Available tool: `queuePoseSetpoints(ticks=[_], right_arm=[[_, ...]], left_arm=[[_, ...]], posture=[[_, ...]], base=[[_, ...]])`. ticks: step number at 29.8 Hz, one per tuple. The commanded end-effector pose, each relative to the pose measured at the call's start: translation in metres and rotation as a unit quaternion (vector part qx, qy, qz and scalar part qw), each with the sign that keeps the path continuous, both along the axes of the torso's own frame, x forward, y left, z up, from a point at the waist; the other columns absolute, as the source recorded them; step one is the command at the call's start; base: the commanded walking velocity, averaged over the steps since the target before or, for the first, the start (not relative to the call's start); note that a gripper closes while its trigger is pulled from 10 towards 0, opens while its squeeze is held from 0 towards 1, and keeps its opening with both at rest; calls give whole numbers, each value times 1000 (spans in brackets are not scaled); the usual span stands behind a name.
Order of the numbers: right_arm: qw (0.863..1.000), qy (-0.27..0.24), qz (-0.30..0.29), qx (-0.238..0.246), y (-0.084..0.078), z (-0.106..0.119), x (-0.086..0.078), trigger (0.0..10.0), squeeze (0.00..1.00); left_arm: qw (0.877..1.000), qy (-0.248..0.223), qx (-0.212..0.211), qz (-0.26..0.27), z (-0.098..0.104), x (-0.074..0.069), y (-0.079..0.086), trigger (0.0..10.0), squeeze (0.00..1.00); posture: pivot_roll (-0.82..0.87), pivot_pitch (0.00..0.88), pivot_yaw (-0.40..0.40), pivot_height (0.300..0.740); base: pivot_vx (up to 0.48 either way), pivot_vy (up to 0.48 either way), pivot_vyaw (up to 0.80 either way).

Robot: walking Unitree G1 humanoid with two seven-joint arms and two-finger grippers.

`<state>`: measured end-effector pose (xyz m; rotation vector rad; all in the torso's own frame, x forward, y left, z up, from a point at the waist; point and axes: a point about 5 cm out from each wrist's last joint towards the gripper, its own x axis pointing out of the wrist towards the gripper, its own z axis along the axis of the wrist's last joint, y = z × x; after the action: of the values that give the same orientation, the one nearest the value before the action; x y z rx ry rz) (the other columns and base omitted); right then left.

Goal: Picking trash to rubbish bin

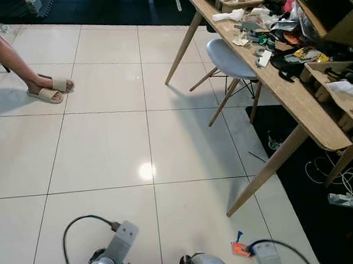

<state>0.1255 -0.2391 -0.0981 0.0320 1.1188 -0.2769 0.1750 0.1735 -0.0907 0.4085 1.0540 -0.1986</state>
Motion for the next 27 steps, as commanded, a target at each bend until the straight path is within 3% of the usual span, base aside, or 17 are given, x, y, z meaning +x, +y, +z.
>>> queuePoseSetpoints(ticks=[1,2,3,6,8,9,10,11,13,14,15,16,18,20,23,27], right_arm=[[995,-51,-86,1,-20,9,10,10000,0],[987,-113,-115,22,-26,21,33,10000,0],[983,-136,-116,30,-27,26,43,10000,0],[981,-156,-112,38,-27,32,54,10000,0],[977,-189,-88,53,-20,41,76,10000,0],[976,-199,-69,59,-9,44,87,10000,0],[975,-206,-58,65,-1,46,94,10000,0],[973,-212,-42,78,14,48,103,10000,0],[973,-213,-38,86,20,48,105,10000,0],[973,-210,-11,98,36,47,108,10000,0],[973,-210,-11,98,36,47,108,10000,0],[975,-203,5,92,41,45,107,10000,0],[974,-205,-17,99,36,45,105,10000,0],[970,-208,-46,114,31,44,103,10000,0],[972,-203,-16,117,37,42,101,10000,0],[971,-206,-33,119,36,42,100,10000,0]], left_arm=[[998,-14,-12,56,-2,-6,0,10000,0],[991,-28,-55,121,-3,-7,-2,10000,0],[986,-32,-76,143,-3,-8,-3,10000,0],[982,-35,-100,158,-3,-8,-5,10000,0],[977,-84,-128,150,27,45,20,10000,0],[974,-106,-155,130,40,65,17,10000,0],[970,-118,-176,115,48,76,11,10000,0],[962,-127,-223,92,52,85,-13,10000,0],[958,-130,-242,87,54,87,-23,10000,0],[949,-131,-276,79,57,90,-43,10000,0],[949,-131,-276,79,57,90,-43,10000,0],[941,-125,-309,59,59,90,-66,10000,0],[945,-125,-300,30,60,90,-73,10000,0],[946,-130,-294,31,61,91,-71,10000,0],[930,-123,-334,93,62,95,-63,10000,0],[933,-119,-334,66,62,94,-64,10000,0]], posture=[[119,128,-111,740],[119,128,-111,740],[119,128,-111,740],[119,128,-111,740],[119,128,-111,740],[119,128,-111,740],[119,128,-111,740],[116,127,-100,740],[116,127,-100,740],[117,128,-104,740],[117,128,-104,740],[120,127,-106,740],[120,127,-106,740],[120,127,-106,740],[120,127,-106,740],[115,130,-99,740]], base=[[0,0,0],[0,0,0],[0,0,0],[0,0,0],[0,0,0],[0,0,0],[0,0,0],[0,0,0],[0,0,0],[0,0,0],[0,0,0],[0,0,0],[0,0,0],[0,0,0],[0,0,0],[0,0,0]])
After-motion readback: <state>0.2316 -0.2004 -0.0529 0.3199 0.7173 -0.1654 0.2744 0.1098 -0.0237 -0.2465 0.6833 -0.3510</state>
